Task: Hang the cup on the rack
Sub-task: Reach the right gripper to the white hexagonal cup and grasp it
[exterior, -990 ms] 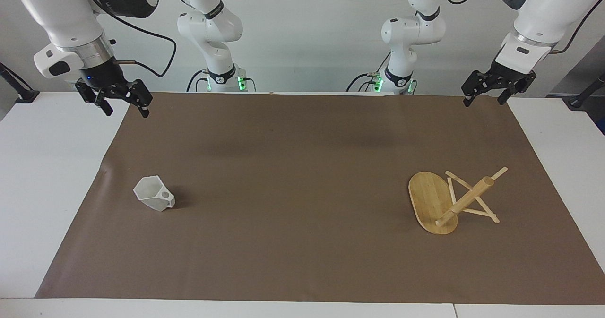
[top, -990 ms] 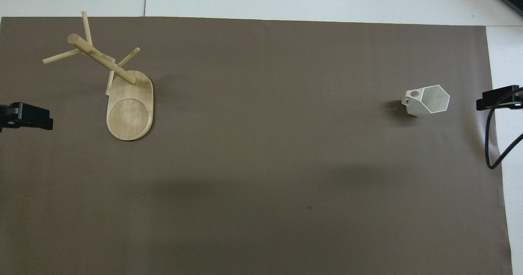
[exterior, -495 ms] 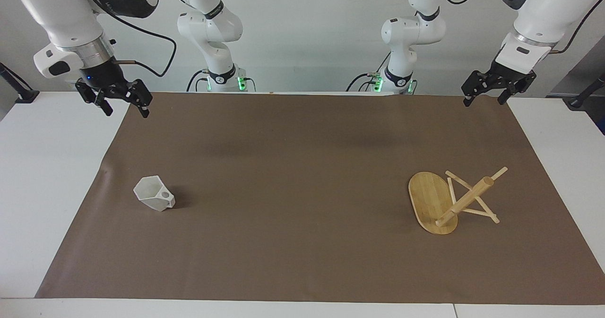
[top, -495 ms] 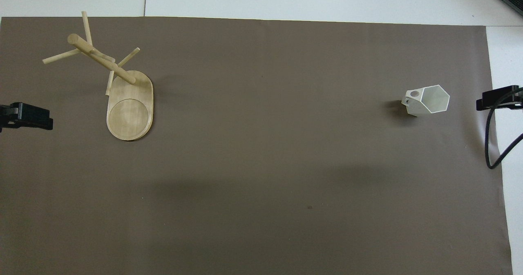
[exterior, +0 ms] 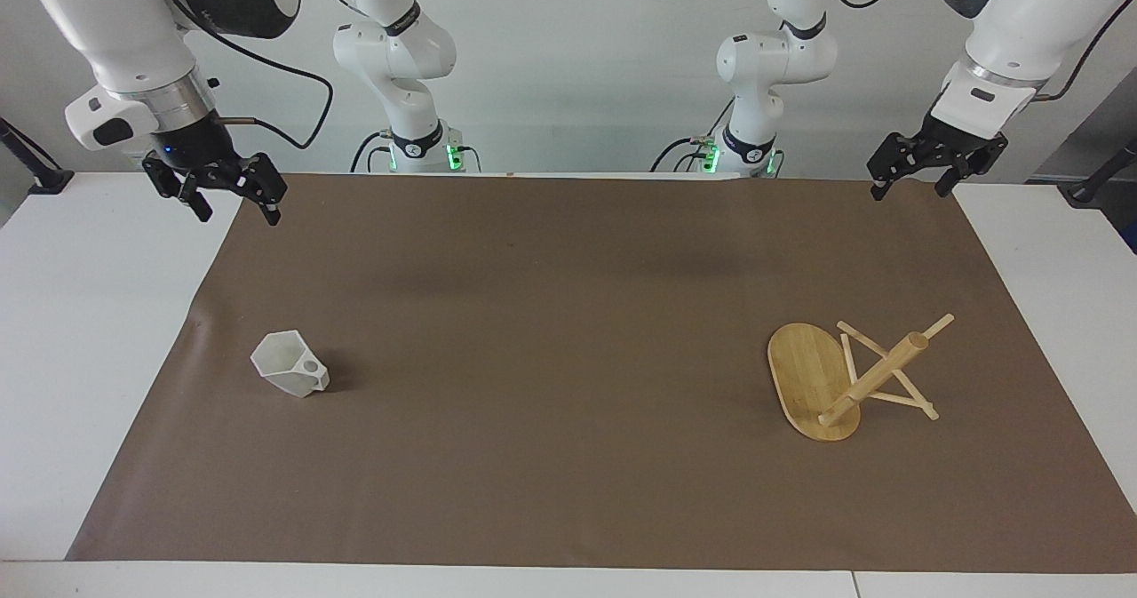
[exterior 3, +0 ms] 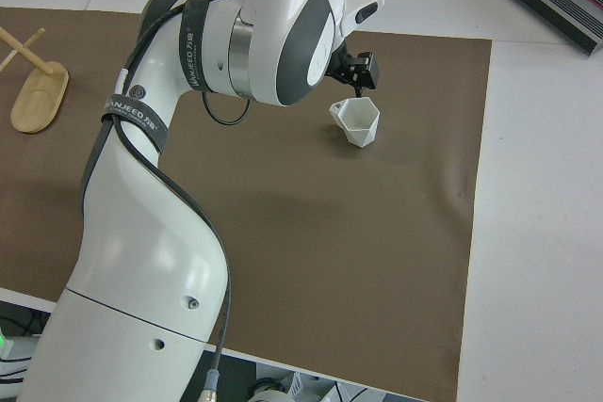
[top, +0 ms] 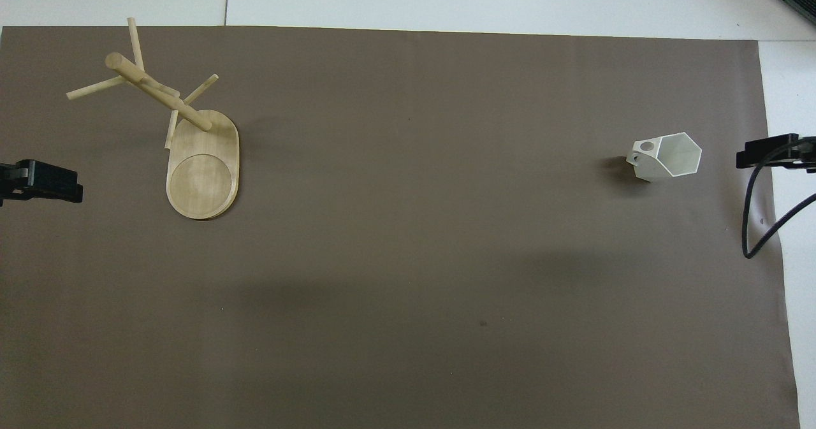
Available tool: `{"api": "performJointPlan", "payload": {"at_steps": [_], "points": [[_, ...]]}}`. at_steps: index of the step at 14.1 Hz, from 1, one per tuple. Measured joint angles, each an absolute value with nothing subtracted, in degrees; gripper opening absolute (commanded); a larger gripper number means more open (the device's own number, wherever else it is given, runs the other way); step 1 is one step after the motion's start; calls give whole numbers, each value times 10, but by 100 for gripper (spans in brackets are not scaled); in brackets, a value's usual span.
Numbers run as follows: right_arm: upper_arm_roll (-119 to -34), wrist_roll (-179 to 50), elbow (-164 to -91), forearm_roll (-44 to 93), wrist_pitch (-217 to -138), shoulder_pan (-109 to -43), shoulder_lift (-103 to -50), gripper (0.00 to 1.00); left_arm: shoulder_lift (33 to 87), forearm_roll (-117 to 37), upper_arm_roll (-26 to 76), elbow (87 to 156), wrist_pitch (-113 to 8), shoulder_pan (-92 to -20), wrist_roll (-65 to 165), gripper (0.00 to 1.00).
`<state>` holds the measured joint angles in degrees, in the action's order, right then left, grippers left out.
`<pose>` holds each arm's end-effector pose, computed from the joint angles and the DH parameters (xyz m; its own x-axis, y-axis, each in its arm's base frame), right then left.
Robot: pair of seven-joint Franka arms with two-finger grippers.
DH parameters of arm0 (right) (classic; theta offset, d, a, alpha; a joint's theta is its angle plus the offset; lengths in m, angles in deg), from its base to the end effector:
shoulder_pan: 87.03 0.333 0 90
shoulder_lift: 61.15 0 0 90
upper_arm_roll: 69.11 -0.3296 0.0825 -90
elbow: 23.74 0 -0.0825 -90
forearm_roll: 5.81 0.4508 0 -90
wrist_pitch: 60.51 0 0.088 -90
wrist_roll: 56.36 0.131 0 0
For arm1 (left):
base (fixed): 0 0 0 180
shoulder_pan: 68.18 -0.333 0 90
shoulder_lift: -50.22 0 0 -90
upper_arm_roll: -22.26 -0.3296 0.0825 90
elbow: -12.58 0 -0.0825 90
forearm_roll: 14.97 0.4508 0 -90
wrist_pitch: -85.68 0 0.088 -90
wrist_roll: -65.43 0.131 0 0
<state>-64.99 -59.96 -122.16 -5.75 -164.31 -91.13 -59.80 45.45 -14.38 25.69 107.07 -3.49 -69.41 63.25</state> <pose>0.6284 -0.0911 0.5710 0.9899 -0.0800 0.1171 -0.0811 -0.9967 0.0046 0.5915 -0.0227 0.6211 1.0000 0.0001 -0.0092 -0.0001 -0.9999 -0.0156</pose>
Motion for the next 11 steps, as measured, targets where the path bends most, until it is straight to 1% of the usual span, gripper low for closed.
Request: {"api": "performJointPlan", "payload": {"at_steps": [8,11], "points": [[-628,-600,-1309,-58,-1756,-912,-595,100,455,-144,257,1071,-35,-694,633,100],[-617,-600,-1335,-58,-1790,-912,-604,100,455,-144,257,1071,-35,-694,633,100]]}}
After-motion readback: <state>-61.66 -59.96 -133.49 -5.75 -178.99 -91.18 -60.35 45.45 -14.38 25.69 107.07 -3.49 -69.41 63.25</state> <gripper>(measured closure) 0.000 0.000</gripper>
